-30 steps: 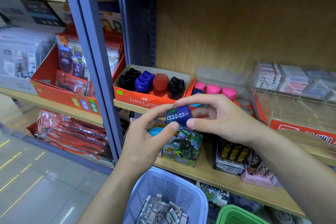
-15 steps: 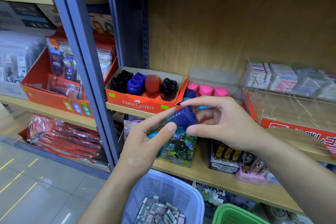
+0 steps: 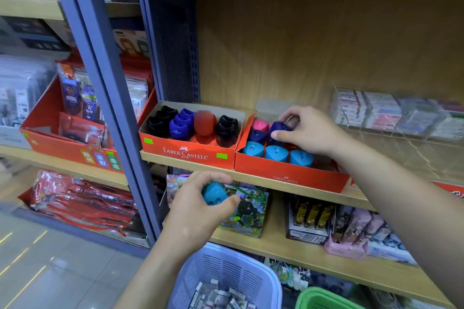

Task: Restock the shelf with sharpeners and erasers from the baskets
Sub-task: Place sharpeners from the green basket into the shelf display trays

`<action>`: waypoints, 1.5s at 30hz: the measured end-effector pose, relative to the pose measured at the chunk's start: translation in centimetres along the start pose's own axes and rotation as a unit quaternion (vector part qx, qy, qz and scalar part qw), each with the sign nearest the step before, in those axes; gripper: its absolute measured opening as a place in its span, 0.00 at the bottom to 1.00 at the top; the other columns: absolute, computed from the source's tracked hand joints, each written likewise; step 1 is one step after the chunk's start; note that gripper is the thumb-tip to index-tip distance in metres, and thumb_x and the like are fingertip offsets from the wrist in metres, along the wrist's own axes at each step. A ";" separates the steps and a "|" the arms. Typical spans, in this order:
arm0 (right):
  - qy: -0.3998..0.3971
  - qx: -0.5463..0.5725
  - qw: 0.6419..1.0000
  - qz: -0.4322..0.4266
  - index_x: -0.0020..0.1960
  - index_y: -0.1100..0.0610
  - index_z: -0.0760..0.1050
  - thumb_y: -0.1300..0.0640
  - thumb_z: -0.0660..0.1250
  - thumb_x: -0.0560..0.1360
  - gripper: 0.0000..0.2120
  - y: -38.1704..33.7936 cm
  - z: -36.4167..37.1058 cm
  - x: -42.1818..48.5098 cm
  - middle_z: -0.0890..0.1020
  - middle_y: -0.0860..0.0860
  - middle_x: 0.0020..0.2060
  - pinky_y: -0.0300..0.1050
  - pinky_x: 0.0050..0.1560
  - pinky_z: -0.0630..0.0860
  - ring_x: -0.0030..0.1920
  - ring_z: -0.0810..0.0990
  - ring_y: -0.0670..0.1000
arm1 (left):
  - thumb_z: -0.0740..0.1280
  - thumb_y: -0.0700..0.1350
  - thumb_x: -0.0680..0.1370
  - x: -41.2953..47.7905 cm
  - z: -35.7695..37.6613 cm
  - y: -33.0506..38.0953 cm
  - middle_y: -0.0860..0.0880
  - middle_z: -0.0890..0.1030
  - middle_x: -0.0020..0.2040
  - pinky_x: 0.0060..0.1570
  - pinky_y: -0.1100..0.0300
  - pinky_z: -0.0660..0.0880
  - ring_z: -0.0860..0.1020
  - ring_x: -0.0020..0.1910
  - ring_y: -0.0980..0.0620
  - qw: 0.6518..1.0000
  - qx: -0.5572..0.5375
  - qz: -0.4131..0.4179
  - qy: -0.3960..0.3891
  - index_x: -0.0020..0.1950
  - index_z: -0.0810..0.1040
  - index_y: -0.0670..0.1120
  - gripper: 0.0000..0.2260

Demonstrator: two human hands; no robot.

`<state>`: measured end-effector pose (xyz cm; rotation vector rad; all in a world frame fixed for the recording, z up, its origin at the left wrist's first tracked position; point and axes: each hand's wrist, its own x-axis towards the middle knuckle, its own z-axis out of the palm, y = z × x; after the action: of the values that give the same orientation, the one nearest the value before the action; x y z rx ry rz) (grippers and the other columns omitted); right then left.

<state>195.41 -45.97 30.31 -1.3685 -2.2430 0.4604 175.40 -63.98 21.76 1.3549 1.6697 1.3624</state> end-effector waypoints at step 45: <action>-0.084 0.241 0.959 -0.126 0.64 0.38 0.78 0.47 0.73 0.73 0.20 -0.2 1.2 -12.8 0.78 0.42 0.53 0.54 0.54 0.80 0.50 0.81 0.49 | 0.73 0.43 0.70 -1.9 4.3 2.3 0.42 0.82 0.57 0.40 0.58 0.81 0.86 0.42 0.39 0.964 -0.258 0.026 -0.058 0.57 0.79 0.42 0.16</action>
<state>199.59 -57.55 26.64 -0.8103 -2.1948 0.9839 180.52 -64.36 22.31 1.1448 1.1010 1.5744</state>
